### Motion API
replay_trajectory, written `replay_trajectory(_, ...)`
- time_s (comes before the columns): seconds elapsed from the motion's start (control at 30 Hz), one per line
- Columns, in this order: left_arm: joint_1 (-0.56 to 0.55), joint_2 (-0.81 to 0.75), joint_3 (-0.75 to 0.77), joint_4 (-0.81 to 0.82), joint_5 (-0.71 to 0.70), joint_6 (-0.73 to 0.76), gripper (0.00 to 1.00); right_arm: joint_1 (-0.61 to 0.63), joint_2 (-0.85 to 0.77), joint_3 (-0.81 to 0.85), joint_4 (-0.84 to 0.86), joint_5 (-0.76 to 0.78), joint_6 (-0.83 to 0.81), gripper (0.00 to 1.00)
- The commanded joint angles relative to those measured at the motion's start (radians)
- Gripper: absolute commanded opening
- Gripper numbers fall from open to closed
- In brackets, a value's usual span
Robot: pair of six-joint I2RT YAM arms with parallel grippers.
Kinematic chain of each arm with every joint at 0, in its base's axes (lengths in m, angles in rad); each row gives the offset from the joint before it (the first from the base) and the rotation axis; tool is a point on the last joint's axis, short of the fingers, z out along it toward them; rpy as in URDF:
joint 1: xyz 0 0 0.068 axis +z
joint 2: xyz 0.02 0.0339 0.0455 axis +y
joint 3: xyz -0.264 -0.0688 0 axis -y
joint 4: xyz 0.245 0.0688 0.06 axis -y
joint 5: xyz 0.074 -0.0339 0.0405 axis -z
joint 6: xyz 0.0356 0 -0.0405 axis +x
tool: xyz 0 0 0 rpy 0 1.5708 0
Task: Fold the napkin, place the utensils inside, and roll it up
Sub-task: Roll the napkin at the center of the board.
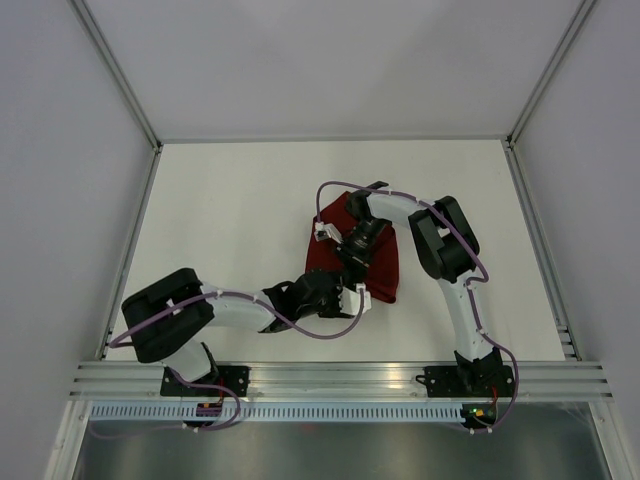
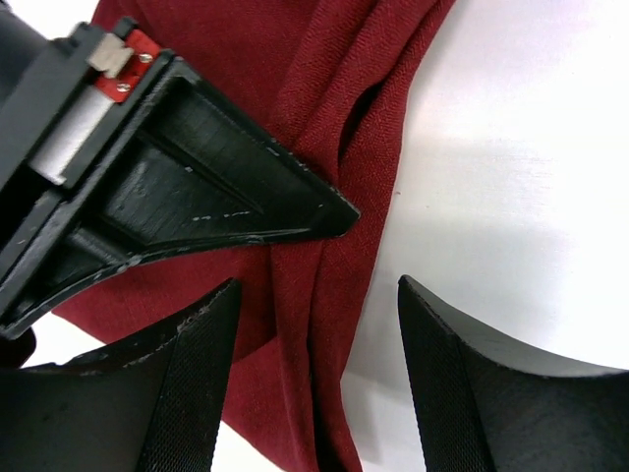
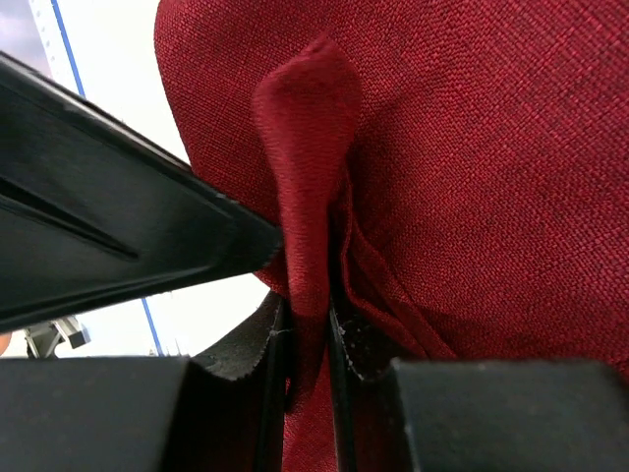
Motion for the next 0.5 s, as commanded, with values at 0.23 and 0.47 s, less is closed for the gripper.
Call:
replay_trajectory(0.23,0.004,0.096,0.035,0.052,0.004,0.106,0.63,-0.001,0.099,-0.042,0.108,0.215,-0.061,0.22)
replay_trajectory(0.47,0.025,0.131,0.096,-0.048,0.053,0.064,0.27,-0.001,0.099,-0.045,0.103,0.216,-0.065,0.22)
